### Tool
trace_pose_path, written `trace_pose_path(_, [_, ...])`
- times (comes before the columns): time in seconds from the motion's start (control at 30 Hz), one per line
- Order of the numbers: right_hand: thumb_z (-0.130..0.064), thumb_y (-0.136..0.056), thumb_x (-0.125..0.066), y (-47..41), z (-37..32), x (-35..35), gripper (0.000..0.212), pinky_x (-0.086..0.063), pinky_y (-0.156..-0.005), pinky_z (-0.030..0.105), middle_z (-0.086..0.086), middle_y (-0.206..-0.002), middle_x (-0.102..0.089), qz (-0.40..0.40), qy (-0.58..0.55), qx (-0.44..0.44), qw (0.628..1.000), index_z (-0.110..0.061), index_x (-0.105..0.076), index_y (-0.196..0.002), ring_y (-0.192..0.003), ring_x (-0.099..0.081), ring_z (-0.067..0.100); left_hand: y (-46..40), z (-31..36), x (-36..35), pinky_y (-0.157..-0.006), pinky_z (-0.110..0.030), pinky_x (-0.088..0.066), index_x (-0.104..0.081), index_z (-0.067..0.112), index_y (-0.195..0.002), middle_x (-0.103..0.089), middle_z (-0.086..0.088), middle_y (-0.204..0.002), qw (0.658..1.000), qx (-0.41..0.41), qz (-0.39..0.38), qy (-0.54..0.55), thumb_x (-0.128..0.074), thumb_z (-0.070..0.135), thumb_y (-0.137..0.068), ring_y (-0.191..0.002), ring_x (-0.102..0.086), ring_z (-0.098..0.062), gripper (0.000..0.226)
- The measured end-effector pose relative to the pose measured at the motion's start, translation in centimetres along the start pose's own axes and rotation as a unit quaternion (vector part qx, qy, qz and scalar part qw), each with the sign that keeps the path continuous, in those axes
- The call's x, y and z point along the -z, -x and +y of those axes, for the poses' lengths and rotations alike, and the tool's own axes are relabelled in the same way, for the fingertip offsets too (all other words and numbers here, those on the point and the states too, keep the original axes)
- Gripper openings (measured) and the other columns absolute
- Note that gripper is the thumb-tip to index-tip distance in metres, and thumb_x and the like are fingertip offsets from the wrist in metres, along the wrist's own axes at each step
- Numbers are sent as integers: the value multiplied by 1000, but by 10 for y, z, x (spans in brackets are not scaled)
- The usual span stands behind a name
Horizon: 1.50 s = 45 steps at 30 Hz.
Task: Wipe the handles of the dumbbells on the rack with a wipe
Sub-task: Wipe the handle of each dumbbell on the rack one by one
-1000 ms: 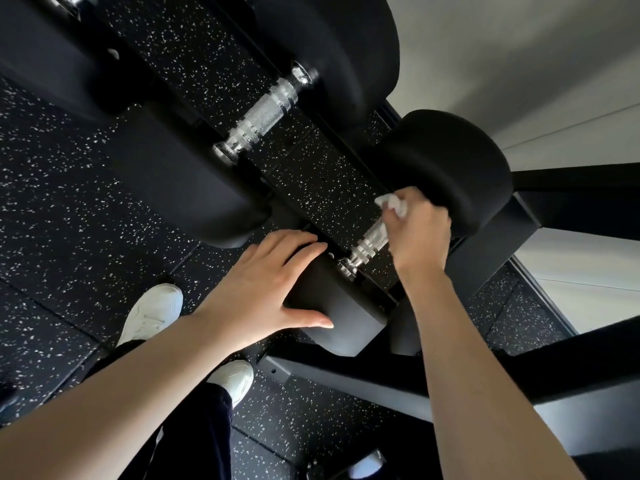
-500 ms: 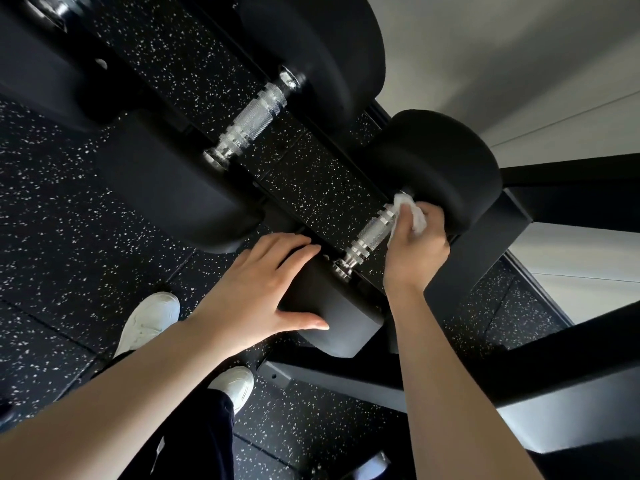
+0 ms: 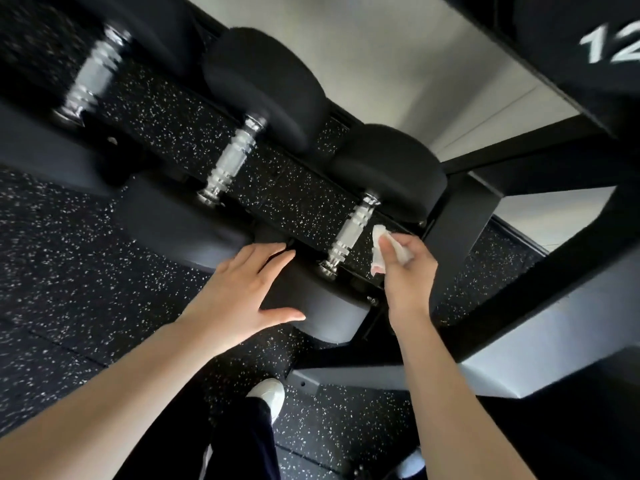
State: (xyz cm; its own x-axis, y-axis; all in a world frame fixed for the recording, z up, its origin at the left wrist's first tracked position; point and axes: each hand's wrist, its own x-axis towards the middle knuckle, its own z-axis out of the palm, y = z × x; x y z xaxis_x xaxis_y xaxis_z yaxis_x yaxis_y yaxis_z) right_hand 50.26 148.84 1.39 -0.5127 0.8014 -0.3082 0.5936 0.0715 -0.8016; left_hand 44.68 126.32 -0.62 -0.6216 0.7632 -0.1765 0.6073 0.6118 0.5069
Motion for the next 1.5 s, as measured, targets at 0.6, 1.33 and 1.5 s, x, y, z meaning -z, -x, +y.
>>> trace_pose_path(0.6, [-22,-87,-64,38,-85,-172,2,-37,-70,9,-12,-89,-60,-14,-11,-5,1000,-21,-63,-88,-79,-51,-3,2,-140,82,-96,-48,-45,-44,10,-140,-49,-10,-140,991,37,-20,-130,-34,72,-82,-129,-46,-30,85])
trace_pose_path(1.33, [-18,-80,-72,10,-105,-225,5,-44,-88,20,-2,-103,-65,-70,97,-33,992,-20,-69,-84,-95,-56,11,4,-164,64,-104,-49,-37,-24,20,-148,-34,-9,-152,998,-7,-6,-56,-30,69,-87,-143,-26,-29,78])
trace_pose_path(1.5, [-23,-76,-77,26,-83,-217,16,-40,-90,22,-4,-110,-60,-164,130,-49,977,-28,-64,-67,-103,-52,12,3,-164,61,-105,-49,-35,-26,21,-147,-34,-9,-151,999,-8,3,-50,-33,68,-87,-142,-26,-28,76])
